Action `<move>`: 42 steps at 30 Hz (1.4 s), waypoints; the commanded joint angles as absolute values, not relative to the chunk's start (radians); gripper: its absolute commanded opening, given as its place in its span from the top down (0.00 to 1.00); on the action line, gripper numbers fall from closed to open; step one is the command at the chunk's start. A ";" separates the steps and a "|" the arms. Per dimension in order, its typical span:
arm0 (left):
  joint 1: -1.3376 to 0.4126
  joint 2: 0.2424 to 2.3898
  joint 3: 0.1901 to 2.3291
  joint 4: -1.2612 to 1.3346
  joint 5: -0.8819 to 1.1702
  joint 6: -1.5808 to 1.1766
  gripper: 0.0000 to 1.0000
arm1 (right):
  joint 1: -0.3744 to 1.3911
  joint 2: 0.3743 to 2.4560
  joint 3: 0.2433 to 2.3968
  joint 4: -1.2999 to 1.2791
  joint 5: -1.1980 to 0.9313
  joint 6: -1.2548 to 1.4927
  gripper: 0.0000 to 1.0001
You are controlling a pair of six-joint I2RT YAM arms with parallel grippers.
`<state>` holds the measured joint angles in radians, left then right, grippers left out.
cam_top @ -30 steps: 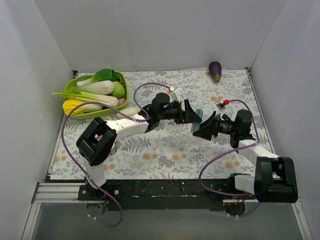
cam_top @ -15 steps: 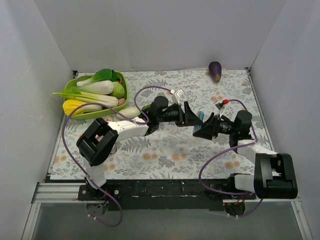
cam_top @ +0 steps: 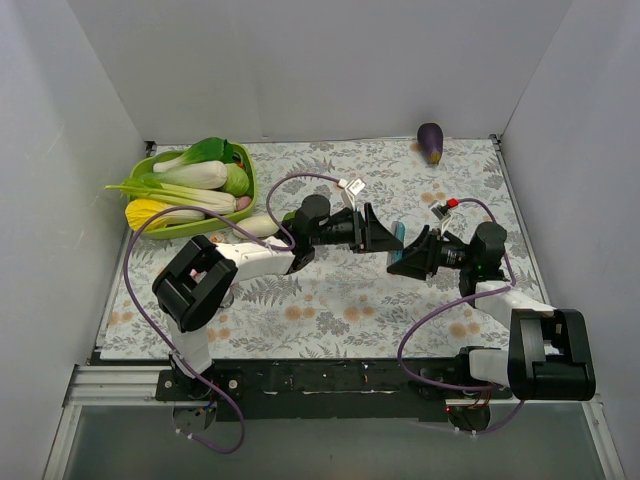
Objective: Sort the pills into containers
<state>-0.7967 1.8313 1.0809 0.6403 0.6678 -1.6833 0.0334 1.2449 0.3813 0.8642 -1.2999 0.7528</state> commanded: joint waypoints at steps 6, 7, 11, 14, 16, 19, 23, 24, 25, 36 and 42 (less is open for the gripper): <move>-0.807 1.795 1.054 0.742 0.736 -1.678 0.30 | 0.051 1.218 0.391 0.962 -1.365 0.768 0.66; -0.807 1.793 1.051 0.745 0.741 -1.677 0.28 | 0.052 1.218 0.390 0.968 -1.367 0.772 0.67; -0.807 1.787 1.035 0.778 0.768 -1.666 0.22 | 0.051 1.219 0.387 0.991 -1.373 0.792 0.67; -0.807 1.784 1.017 0.813 0.787 -1.669 0.21 | 0.051 1.223 0.388 1.005 -1.377 0.801 0.69; -0.807 1.783 1.011 0.827 0.795 -1.669 0.21 | 0.052 1.224 0.388 1.011 -1.379 0.807 0.69; -0.807 1.773 1.006 0.833 0.796 -1.658 0.21 | 0.051 1.224 0.388 1.014 -1.381 0.807 0.70; -0.807 1.756 1.003 0.785 0.778 -1.623 0.22 | 0.051 1.226 0.387 1.014 -1.381 0.810 0.70; -0.807 1.752 1.005 0.781 0.773 -1.615 0.22 | 0.051 1.226 0.388 1.014 -1.382 0.808 0.70; -0.807 1.747 1.003 0.776 0.770 -1.611 0.23 | 0.051 1.227 0.388 1.014 -1.382 0.808 0.70; -0.798 1.720 1.003 0.735 0.736 -1.605 0.53 | 0.051 1.230 0.388 1.012 -1.385 0.802 0.73; -0.773 1.700 0.968 0.811 0.804 -1.676 0.55 | 0.049 1.233 0.388 1.012 -1.390 0.799 0.75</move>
